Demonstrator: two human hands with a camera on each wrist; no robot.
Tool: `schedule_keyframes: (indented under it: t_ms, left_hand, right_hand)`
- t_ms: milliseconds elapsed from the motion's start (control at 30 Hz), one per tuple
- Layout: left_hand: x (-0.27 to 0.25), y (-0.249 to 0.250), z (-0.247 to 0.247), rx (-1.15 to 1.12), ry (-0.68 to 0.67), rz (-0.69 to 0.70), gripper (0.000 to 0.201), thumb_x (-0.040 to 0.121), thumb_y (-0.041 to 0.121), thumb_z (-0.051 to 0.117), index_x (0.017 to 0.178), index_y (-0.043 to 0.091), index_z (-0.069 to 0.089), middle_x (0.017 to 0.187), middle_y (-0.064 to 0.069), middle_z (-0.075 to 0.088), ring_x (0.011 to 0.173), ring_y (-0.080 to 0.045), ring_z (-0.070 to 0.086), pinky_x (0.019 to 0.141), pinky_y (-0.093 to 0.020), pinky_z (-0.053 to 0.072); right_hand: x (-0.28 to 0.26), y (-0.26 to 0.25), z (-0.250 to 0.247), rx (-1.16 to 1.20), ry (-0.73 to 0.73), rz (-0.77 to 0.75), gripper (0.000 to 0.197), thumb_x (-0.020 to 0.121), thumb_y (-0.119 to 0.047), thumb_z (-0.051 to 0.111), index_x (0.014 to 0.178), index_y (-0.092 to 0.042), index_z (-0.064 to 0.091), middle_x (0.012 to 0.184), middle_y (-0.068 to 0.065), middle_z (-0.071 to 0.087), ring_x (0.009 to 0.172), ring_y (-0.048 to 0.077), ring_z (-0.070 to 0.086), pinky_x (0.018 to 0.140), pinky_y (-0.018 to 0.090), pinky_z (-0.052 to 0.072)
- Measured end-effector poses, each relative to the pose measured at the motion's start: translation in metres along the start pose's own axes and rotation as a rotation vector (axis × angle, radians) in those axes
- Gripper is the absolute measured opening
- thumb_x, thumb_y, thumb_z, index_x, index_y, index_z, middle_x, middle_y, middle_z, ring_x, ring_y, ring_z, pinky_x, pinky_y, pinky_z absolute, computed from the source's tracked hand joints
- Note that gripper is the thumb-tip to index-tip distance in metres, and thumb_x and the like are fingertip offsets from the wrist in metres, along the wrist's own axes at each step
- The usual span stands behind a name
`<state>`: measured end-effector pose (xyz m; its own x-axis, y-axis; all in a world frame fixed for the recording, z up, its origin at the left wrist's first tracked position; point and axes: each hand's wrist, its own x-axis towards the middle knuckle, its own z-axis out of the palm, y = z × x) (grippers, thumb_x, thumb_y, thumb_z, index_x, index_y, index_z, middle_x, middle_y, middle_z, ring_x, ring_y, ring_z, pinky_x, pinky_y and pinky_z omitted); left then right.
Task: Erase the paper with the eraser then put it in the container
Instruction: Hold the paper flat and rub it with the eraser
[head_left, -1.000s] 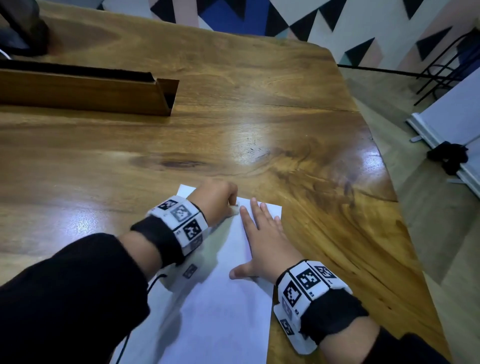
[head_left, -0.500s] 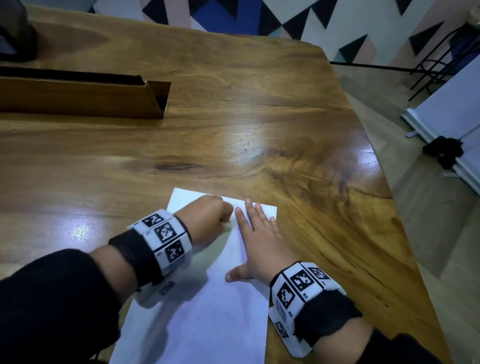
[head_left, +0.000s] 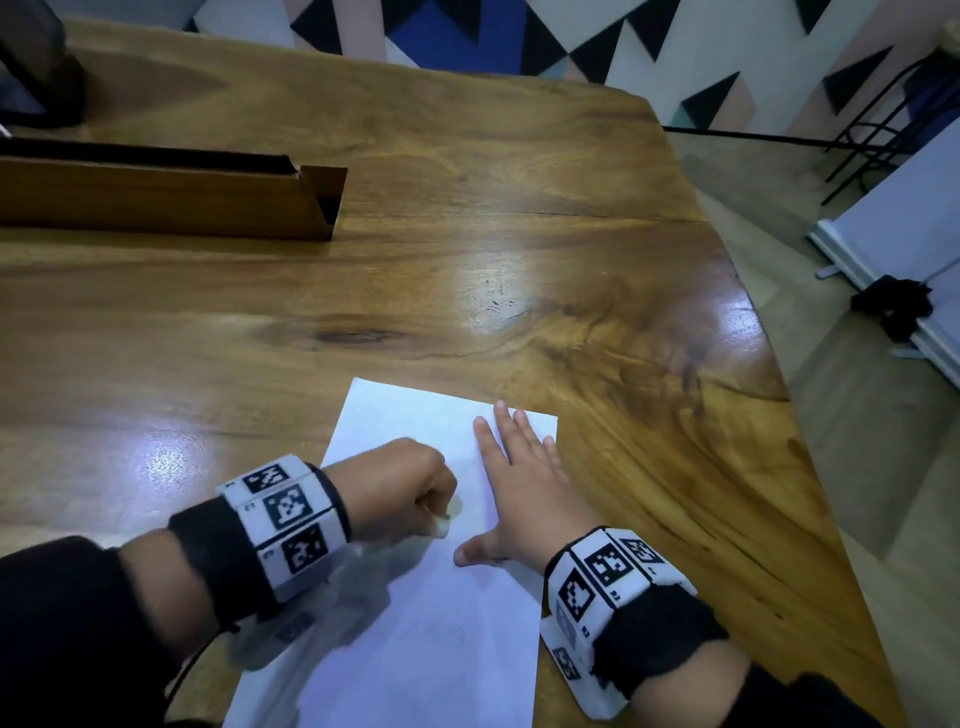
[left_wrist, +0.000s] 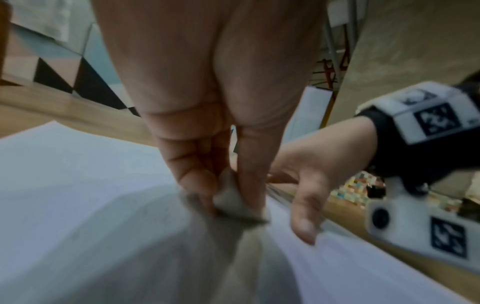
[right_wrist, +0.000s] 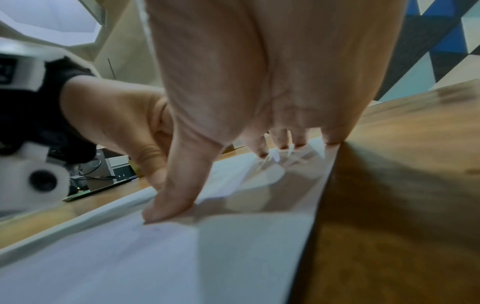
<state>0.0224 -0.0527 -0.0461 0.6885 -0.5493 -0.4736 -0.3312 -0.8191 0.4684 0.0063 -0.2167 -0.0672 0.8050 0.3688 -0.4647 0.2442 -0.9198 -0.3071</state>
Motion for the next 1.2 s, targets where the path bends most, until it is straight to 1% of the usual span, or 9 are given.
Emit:
schedule_keyframes:
  t_ms: [67, 233, 400, 467, 633, 733, 833, 1067, 1200]
  left_hand:
    - [0.011, 0.002, -0.011, 0.022, 0.018, -0.032, 0.009, 0.074, 0.023, 0.068, 0.077, 0.014, 0.066, 0.078, -0.002, 0.062, 0.072, -0.014, 0.050, 0.062, -0.021, 0.037]
    - [0.032, 0.011, -0.019, 0.013, 0.365, -0.122, 0.007, 0.080, 0.012, 0.057, 0.073, 0.009, 0.057, 0.080, -0.005, 0.047, 0.075, -0.021, 0.043, 0.062, -0.026, 0.026]
    - [-0.001, 0.009, -0.003, 0.015, -0.087, -0.030, 0.010, 0.075, 0.021, 0.064, 0.067, 0.018, 0.059, 0.073, -0.002, 0.060, 0.064, -0.013, 0.049, 0.055, -0.019, 0.036]
    - [0.011, 0.007, -0.013, 0.037, -0.020, -0.039, 0.001, 0.074, 0.018, 0.065, 0.074, 0.017, 0.064, 0.075, -0.002, 0.062, 0.067, -0.013, 0.049, 0.053, -0.013, 0.033]
    - [0.032, 0.007, -0.018, 0.002, 0.326, -0.093, 0.017, 0.079, 0.014, 0.058, 0.067, 0.018, 0.047, 0.068, 0.004, 0.040, 0.072, -0.020, 0.042, 0.055, -0.025, 0.026]
    - [0.005, 0.008, 0.001, -0.005, 0.157, -0.022, 0.024, 0.079, 0.015, 0.056, 0.059, 0.022, 0.043, 0.072, -0.001, 0.045, 0.071, -0.018, 0.044, 0.054, -0.023, 0.027]
    - [-0.006, 0.008, 0.001, 0.022, -0.041, -0.017, 0.009, 0.076, 0.022, 0.063, 0.069, 0.018, 0.060, 0.075, 0.001, 0.058, 0.069, -0.013, 0.049, 0.056, -0.020, 0.035]
    - [0.035, 0.007, -0.017, -0.012, 0.302, -0.153, 0.010, 0.079, 0.013, 0.058, 0.071, 0.016, 0.052, 0.080, -0.009, 0.054, 0.073, -0.022, 0.046, 0.064, -0.025, 0.033]
    - [-0.004, 0.009, 0.009, -0.018, 0.160, -0.011, 0.021, 0.078, 0.014, 0.055, 0.060, 0.019, 0.046, 0.072, -0.001, 0.044, 0.071, -0.019, 0.044, 0.062, -0.026, 0.031]
  right_hand:
    - [0.000, 0.000, 0.000, -0.008, -0.003, 0.000, 0.131, 0.067, -0.058, 0.076, 0.150, -0.019, -0.018, 0.154, 0.001, -0.035, 0.142, 0.018, -0.030, 0.114, 0.038, -0.014]
    - [-0.001, -0.001, -0.002, -0.022, -0.001, 0.000, 0.130, 0.068, -0.058, 0.075, 0.150, -0.018, -0.017, 0.154, 0.002, -0.034, 0.142, 0.019, -0.030, 0.116, 0.040, -0.013]
    - [-0.001, 0.000, -0.001, -0.002, -0.007, -0.001, 0.130, 0.069, -0.058, 0.075, 0.150, -0.018, -0.019, 0.153, 0.001, -0.035, 0.141, 0.018, -0.031, 0.115, 0.039, -0.014]
    - [-0.001, 0.000, -0.001, -0.007, -0.006, -0.004, 0.131, 0.068, -0.058, 0.075, 0.150, -0.019, -0.018, 0.154, 0.001, -0.035, 0.141, 0.018, -0.031, 0.115, 0.039, -0.014]
    - [-0.001, 0.000, -0.001, -0.024, -0.009, -0.002, 0.131, 0.068, -0.060, 0.075, 0.150, -0.019, -0.019, 0.154, 0.001, -0.035, 0.142, 0.018, -0.031, 0.117, 0.039, -0.013]
    - [0.000, 0.000, -0.001, -0.014, -0.008, -0.001, 0.131, 0.068, -0.059, 0.075, 0.150, -0.019, -0.019, 0.153, 0.001, -0.035, 0.142, 0.018, -0.031, 0.116, 0.039, -0.013]
    - [0.000, 0.000, -0.001, -0.011, -0.016, 0.000, 0.131, 0.068, -0.059, 0.075, 0.150, -0.018, -0.020, 0.153, 0.001, -0.036, 0.141, 0.018, -0.032, 0.116, 0.039, -0.014]
    - [0.000, 0.001, -0.001, -0.021, -0.009, -0.003, 0.131, 0.067, -0.060, 0.075, 0.150, -0.019, -0.019, 0.153, 0.001, -0.035, 0.142, 0.019, -0.031, 0.116, 0.039, -0.013]
    - [0.000, 0.001, 0.000, -0.005, -0.004, -0.002, 0.131, 0.068, -0.059, 0.075, 0.150, -0.019, -0.019, 0.153, 0.001, -0.035, 0.142, 0.017, -0.031, 0.116, 0.038, -0.013]
